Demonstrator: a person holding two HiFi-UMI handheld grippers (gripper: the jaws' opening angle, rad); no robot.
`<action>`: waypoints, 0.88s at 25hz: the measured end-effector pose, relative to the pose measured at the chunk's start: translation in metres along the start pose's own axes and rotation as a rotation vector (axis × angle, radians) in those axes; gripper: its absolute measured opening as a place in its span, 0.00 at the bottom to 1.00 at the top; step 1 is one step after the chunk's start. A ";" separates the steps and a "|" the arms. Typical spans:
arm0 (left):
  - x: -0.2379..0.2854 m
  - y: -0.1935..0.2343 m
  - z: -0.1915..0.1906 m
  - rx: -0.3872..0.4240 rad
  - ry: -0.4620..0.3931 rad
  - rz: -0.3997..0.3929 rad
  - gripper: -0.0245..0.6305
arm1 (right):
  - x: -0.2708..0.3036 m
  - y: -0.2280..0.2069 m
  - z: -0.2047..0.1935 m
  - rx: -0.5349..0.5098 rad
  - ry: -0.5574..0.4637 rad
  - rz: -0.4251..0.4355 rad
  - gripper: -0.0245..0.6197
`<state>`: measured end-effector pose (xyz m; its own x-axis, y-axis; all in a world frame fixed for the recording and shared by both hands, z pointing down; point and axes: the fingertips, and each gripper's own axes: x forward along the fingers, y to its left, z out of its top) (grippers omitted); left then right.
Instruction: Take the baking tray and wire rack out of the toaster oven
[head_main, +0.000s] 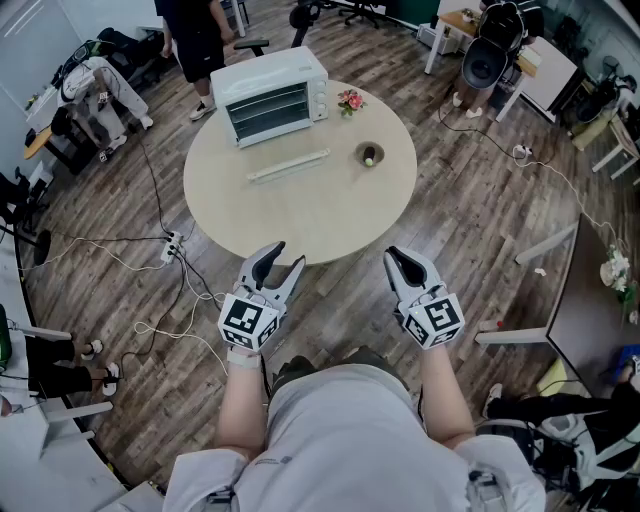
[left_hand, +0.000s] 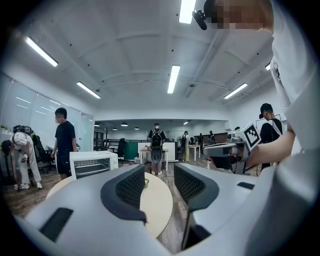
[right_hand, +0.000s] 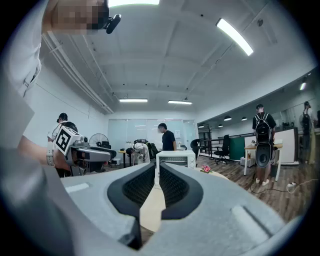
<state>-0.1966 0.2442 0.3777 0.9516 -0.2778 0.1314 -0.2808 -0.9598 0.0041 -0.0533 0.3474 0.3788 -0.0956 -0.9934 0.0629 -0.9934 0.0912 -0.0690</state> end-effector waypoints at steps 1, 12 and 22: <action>0.005 -0.003 0.000 -0.002 0.001 0.002 0.29 | -0.003 -0.006 0.000 0.001 -0.002 0.001 0.09; 0.062 -0.041 -0.009 -0.023 0.035 0.033 0.29 | -0.030 -0.070 -0.005 0.015 -0.039 0.041 0.09; 0.119 -0.033 -0.020 -0.036 0.070 0.020 0.29 | -0.008 -0.116 -0.020 0.065 -0.022 0.040 0.09</action>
<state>-0.0767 0.2439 0.4128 0.9349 -0.2926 0.2007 -0.3055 -0.9515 0.0359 0.0615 0.3460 0.4064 -0.1333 -0.9904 0.0368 -0.9826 0.1272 -0.1355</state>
